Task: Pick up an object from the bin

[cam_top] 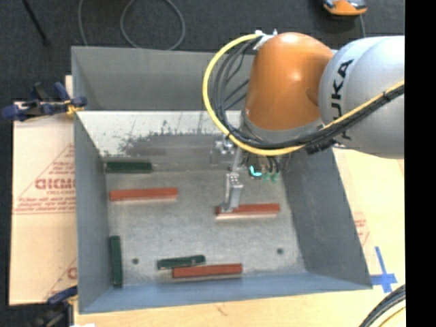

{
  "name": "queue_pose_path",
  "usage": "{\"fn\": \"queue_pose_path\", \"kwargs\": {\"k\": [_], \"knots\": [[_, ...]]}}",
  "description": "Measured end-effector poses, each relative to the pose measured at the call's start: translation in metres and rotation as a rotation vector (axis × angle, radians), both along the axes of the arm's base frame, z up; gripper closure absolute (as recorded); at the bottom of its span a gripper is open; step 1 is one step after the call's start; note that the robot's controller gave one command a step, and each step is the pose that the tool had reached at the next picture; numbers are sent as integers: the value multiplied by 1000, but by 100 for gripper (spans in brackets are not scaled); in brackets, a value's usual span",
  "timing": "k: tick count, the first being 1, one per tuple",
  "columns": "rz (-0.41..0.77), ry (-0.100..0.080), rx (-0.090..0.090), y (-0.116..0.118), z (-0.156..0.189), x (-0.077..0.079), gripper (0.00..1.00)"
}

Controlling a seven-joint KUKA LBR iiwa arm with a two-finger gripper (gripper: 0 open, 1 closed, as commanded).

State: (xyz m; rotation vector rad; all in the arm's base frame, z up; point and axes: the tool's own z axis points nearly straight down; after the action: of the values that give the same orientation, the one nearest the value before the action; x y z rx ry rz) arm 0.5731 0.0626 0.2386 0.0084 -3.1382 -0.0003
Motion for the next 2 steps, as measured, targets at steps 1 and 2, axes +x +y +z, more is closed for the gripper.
{"fn": "queue_pose_path", "kwargs": {"k": [1,2], "knots": [[254,-6,-1,-24,-101,76,0],[498,-1,-2,-125,-167,16,0]]}}
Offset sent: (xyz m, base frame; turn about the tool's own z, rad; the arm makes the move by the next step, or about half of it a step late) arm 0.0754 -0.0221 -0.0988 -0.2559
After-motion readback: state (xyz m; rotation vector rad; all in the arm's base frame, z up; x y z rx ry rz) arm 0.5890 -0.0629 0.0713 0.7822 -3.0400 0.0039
